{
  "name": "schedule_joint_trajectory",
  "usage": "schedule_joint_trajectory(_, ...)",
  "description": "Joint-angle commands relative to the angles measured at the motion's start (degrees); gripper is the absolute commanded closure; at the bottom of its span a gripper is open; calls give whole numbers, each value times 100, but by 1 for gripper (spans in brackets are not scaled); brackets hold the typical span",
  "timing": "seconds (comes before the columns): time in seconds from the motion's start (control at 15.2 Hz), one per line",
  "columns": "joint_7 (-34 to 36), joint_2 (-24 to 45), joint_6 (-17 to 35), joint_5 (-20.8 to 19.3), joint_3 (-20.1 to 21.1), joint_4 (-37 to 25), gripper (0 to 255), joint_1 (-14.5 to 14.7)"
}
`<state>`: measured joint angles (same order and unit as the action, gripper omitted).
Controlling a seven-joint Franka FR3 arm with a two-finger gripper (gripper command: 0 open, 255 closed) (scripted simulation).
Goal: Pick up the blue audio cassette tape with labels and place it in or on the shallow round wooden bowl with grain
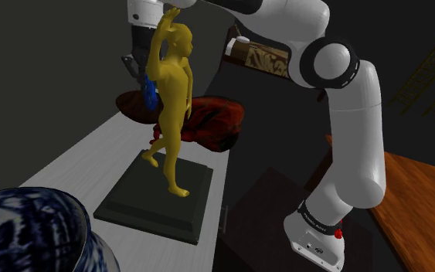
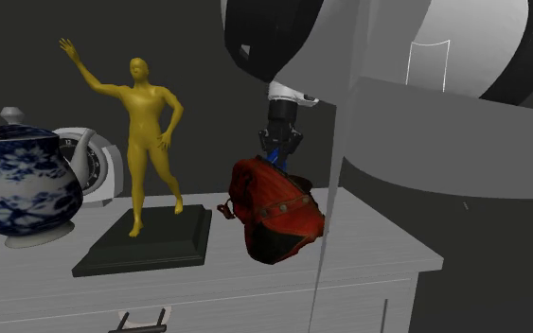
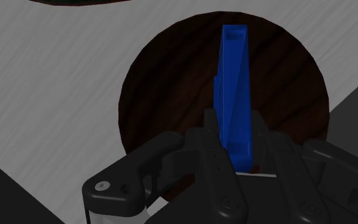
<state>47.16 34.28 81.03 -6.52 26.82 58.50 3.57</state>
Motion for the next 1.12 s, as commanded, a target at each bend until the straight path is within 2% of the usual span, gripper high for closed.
schedule_joint_trajectory(0.0,-22,-78,213,25,4,294,255,-69)
schedule_joint_trajectory(0.2,-41,-143,510,45,5,662,255,-136)
schedule_joint_trajectory(0.66,-41,-143,510,45,5,662,255,-136)
schedule_joint_trajectory(0.73,-41,-143,510,45,5,662,0,-136)
schedule_joint_trajectory(1.06,-41,-144,510,45,5,662,0,-136)
